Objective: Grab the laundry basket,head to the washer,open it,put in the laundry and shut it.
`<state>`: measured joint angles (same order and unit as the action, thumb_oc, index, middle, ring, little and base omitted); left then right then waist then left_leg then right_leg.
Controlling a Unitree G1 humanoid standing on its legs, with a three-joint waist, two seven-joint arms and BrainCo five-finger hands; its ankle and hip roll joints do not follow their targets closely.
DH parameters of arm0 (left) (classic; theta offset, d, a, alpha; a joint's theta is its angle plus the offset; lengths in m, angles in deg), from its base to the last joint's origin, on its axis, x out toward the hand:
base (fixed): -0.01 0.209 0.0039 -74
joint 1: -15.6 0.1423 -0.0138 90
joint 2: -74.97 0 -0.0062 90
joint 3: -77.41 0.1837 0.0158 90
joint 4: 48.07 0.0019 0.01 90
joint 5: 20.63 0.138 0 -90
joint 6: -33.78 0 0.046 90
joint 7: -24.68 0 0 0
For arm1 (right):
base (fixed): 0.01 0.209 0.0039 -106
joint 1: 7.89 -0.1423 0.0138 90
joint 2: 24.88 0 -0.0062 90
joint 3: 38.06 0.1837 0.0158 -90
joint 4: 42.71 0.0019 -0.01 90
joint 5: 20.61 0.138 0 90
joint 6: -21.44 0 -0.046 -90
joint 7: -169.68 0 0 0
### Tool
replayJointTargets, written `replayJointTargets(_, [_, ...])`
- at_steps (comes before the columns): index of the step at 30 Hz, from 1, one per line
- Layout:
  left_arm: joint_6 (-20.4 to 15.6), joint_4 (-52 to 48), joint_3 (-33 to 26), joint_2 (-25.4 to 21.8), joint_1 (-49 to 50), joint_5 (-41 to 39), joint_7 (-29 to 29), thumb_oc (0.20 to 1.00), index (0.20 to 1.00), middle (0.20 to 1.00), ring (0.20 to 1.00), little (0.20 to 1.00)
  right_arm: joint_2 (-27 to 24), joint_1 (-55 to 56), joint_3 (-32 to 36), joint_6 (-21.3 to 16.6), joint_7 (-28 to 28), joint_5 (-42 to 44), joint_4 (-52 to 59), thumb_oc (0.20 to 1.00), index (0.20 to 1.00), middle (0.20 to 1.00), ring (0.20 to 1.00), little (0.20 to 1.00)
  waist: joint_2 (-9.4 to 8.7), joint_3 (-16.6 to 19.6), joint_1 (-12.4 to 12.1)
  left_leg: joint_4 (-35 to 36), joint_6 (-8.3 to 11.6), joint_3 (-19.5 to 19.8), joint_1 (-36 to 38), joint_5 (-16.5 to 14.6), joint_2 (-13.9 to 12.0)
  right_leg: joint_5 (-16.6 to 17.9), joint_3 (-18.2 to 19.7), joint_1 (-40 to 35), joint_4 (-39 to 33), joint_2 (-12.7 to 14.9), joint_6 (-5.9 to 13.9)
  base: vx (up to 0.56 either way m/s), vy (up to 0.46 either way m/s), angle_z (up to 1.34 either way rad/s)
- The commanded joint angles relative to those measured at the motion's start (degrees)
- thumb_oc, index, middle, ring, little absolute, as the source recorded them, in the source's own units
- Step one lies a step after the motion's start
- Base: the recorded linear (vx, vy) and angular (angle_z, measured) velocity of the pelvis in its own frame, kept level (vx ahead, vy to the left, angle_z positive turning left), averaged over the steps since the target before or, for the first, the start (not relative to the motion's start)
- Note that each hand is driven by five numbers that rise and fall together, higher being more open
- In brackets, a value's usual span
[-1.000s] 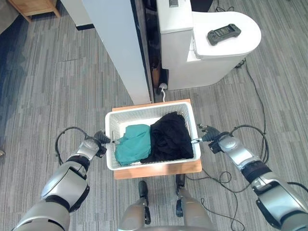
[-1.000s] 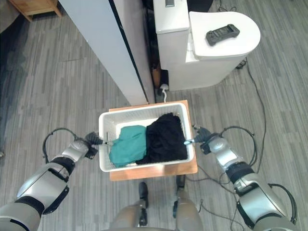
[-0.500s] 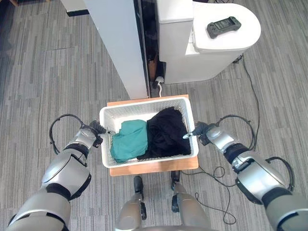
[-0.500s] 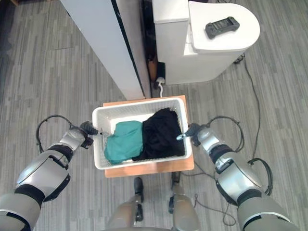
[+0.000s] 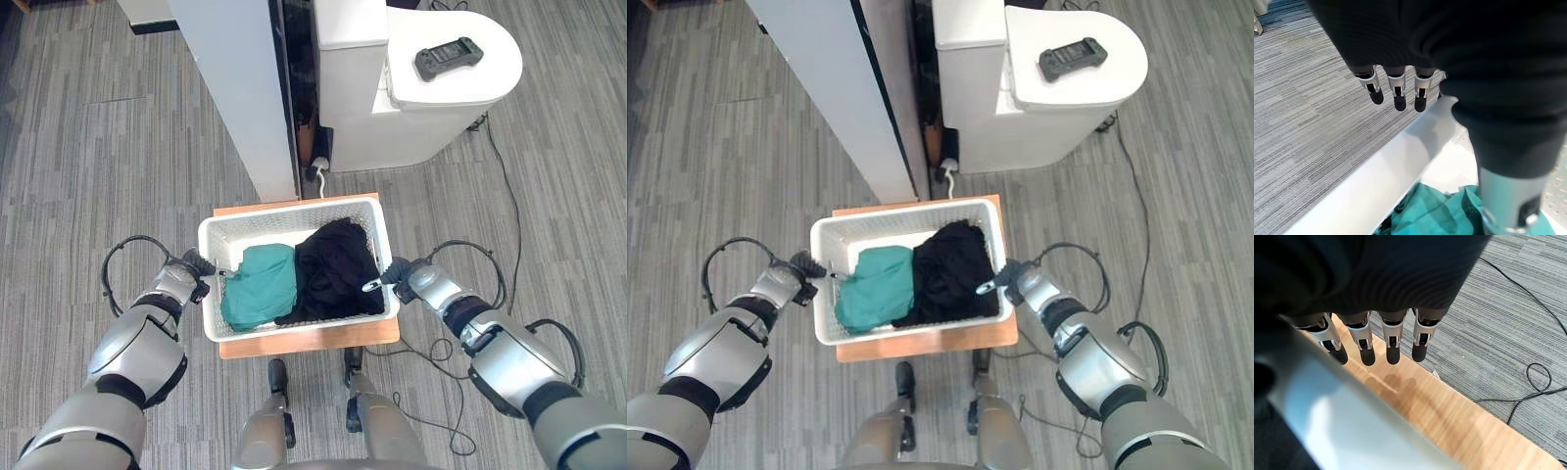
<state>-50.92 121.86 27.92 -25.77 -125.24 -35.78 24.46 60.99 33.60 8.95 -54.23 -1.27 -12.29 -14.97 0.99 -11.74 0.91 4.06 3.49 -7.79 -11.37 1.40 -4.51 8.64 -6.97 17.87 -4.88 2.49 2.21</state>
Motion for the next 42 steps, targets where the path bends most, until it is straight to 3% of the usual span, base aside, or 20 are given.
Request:
replayJointTargets(1, [-0.8,4.9,-2.2,-2.1,-4.4,1.0,2.0,1.0,1.0,1.0,1.0,1.0,1.8,-5.0,-1.2,-1.2,0.5,1.0,-5.3,0.915,0.915,0.915,0.915,0.915,-1.45,-3.1,-1.2,0.9,0.78,4.7,-5.0,7.2,1.1,0.0,-2.4,-3.4,-0.1,5.8,6.26,-0.02,-0.005,-0.09])
replayJointTargets(6, [-1.5,4.4,-2.8,-1.3,-2.8,0.7,2.1,1.0,1.0,1.0,1.0,1.0,1.0,-3.3,-0.5,-1.8,0.4,1.0,-3.9,0.871,0.871,0.871,0.871,0.871,-1.28,-3.0,-1.5,0.9,0.76,4.8,-5.2,7.4,1.1,0.1,-2.6,-3.2,-0.1,5.9,6.24,-0.01,-0.003,-0.03])
replayJointTargets(7, [-1.5,4.3,-2.8,-1.2,-2.7,0.7,2.1,0.931,0.931,0.931,0.931,0.931,0.8,-3.1,-0.3,-1.9,0.3,1.0,-3.5,0.871,0.871,0.871,0.871,0.871,-1.26,-3.1,-1.5,0.9,0.79,4.8,-5.3,7.4,1.2,0.1,-2.6,-3.2,-0.1,5.8,6.24,0.0,0.0,0.0])
replayJointTargets(8, [-1.6,4.2,-2.9,-1.0,-2.6,0.7,2.2,0.423,0.423,0.423,0.423,0.423,0.6,-2.9,-0.2,-2.0,0.3,1.0,-2.6,0.856,0.856,0.856,0.856,0.856,-1.26,-3.1,-1.4,0.9,0.81,4.8,-5.3,7.4,1.1,0.1,-2.7,-3.1,-0.1,5.8,6.23,0.0,0.0,0.0])
replayJointTargets(10, [-1.8,4.0,-2.9,-0.8,-2.4,0.6,2.2,0.26,0.26,0.26,0.26,0.26,0.5,-2.6,0.0,-2.1,0.1,0.9,-1.8,0.746,0.746,0.746,0.746,0.746,-1.27,-3.2,-1.4,0.9,0.8,4.8,-5.4,7.4,1.1,0.1,-2.7,-3.0,-0.1,5.8,6.23,0.0,0.0,0.0])
replayJointTargets(11, [-1.9,3.5,-3.0,-0.2,-2.3,0.1,2.2,0.2,0.2,0.2,0.2,0.2,0.2,-2.4,0.3,-2.3,-0.1,0.9,-0.4,0.595,0.595,0.595,0.595,0.595,-1.29,-3.3,-1.2,0.9,0.84,4.8,-5.6,7.4,1.2,0.2,-2.6,-2.8,-0.1,5.8,6.24,-0.04,0.007,0.0])
replayJointTargets(12, [-2.1,3.1,-3.3,-0.1,-2.7,-0.2,2.6,0.2,0.2,0.2,0.2,0.2,-0.1,-2.5,0.7,-2.9,-0.9,1.1,0.7,0.2,0.2,0.2,0.2,0.2,-1.32,-3.4,-1.2,0.9,0.87,4.8,-5.9,7.5,1.2,0.3,-2.5,-2.6,-0.1,5.7,6.27,-0.04,0.007,0.01])
replayJointTargets(22, [-3.0,-1.9,-3.9,4.2,-1.7,-1.6,4.1,0.2,0.2,0.2,0.2,0.2,-2.0,2.3,5.5,-4.5,-4.7,-1.9,12.0,0.2,0.2,0.2,0.2,0.2,-1.17,-3.1,-0.6,0.9,0.97,5.0,-6.2,7.4,0.9,0.1,-2.8,-2.4,-0.1,5.7,6.26,-0.01,-0.001,0.0])
replayJointTargets(26, [-3.9,-6.8,-5.3,4.0,-0.4,1.7,5.9,0.2,0.2,0.2,0.2,0.2,-3.2,7.2,8.8,-6.0,-5.6,-2.6,19.2,0.2,0.2,0.2,0.2,0.2,-0.65,-2.8,-0.8,0.9,1.09,5.0,-5.8,7.3,0.9,-0.4,-2.9,-3.0,-0.1,5.7,6.22,0.0,-0.009,0.0])
replayJointTargets(33, [-5.0,-23.0,-8.8,3.4,7.4,3.6,6.6,0.2,0.2,0.2,0.2,0.2,-5.5,17.8,16.5,-7.6,-5.8,-3.3,31.0,0.2,0.2,0.2,0.2,0.2,0.43,-2.2,-1.4,0.9,1.17,5.5,-3.9,6.8,0.9,-1.8,-3.7,-5.9,-0.1,5.6,5.8,0.03,-0.042,0.03])
replayJointTargets(35, [-4.8,-31.9,-10.1,2.7,11.7,4.0,5.6,0.2,0.2,0.2,0.2,0.2,-6.3,23.0,20.8,-8.0,-5.8,-3.1,36.2,0.2,0.2,0.2,0.2,0.2,1.04,-1.6,-1.6,0.9,1.26,5.9,-2.6,6.4,0.7,-2.7,-4.3,-7.9,-0.1,5.5,5.53,0.05,-0.061,0.26])
replayJointTargets(42, [-4.2,-44.7,-13.6,0.2,20.4,5.6,2.5,0.2,0.2,0.2,0.2,0.2,-7.5,32.7,28.3,-8.9,-4.8,-2.5,45.8,0.2,0.2,0.2,0.2,0.2,2.24,0.6,-2.3,0.9,1.62,6.8,0.4,6.2,0.3,-4.8,-5.6,-11.8,-0.1,4.8,5.0,0.03,-0.052,0.15])
